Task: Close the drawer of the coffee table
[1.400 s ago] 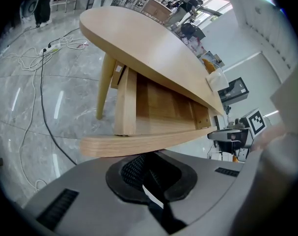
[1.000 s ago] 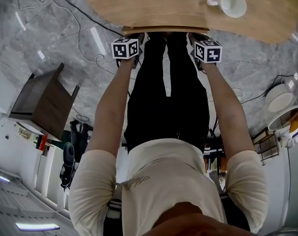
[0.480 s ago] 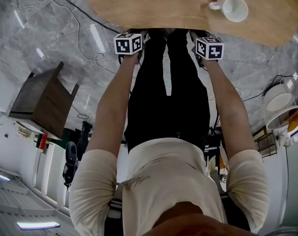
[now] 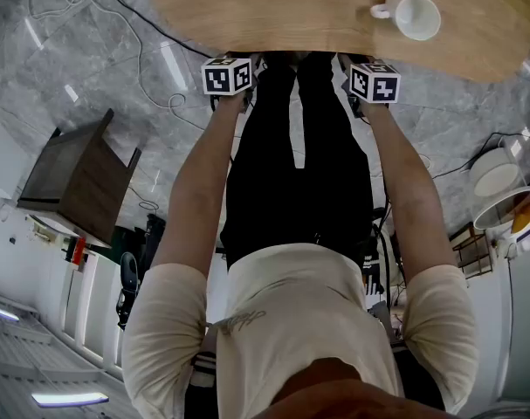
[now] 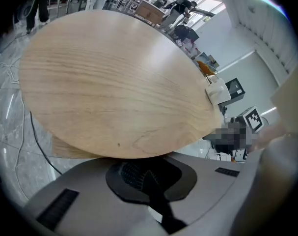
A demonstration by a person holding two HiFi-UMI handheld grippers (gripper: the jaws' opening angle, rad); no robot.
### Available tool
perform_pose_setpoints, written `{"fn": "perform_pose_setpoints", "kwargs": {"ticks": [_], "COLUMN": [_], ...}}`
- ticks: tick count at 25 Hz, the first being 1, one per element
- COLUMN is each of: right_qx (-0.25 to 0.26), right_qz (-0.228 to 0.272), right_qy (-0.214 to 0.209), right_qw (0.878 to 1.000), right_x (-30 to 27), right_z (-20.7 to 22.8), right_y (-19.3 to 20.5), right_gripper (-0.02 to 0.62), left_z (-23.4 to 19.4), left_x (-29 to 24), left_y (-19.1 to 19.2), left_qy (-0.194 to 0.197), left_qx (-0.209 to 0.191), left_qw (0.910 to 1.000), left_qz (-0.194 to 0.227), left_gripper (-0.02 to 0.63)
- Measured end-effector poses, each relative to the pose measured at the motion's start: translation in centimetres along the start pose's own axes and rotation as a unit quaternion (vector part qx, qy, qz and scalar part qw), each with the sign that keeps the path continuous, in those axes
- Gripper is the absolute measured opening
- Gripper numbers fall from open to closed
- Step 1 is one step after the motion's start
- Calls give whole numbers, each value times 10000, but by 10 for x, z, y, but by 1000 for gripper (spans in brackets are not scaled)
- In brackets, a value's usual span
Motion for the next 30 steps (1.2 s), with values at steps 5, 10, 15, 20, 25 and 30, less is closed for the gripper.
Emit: {"fn": "perform_pose_setpoints", "kwargs": {"ticks": [5,10,15,20,25,30], "right_qx": [3,327,557,415,424,507], "right_qz": [-43,-283,-372,-148,-68,-47], "right_qy": [-84,-97,31,89,96,162], "right_qw": [10000,9990,9977,9990,9990,9986], "right_x": [2,11,31,60,103,151], "right_z": [9,17,20,6,-22,-55], "right_y": [1,4,2,1,11,22], "right_gripper": [-5,-5,-5,-5,-5,-5], "left_z": [-3,0,17,30,54,79], "left_x": [-1,0,7,29,77,133], "left_y": [-3,-3,-4,-3,2,-6], "left_qy": [260,170,204,110,61,39], "left_qx": [92,128,85,54,-102,-336], "left_qw": [9995,9994,9995,9997,9999,9994], "left_qz": [-140,-255,-218,-191,-78,81], "left_gripper": [5,5,5,5,5,5]}}
Point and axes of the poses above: the fingertips, and each gripper's own axes: x backward along the fingers, z to its right, y out of its underside, the point moved 10 cm from there along x, backward along the fingers, and after that the axes turned 5 degrees about -y, right-handed, at the moved point
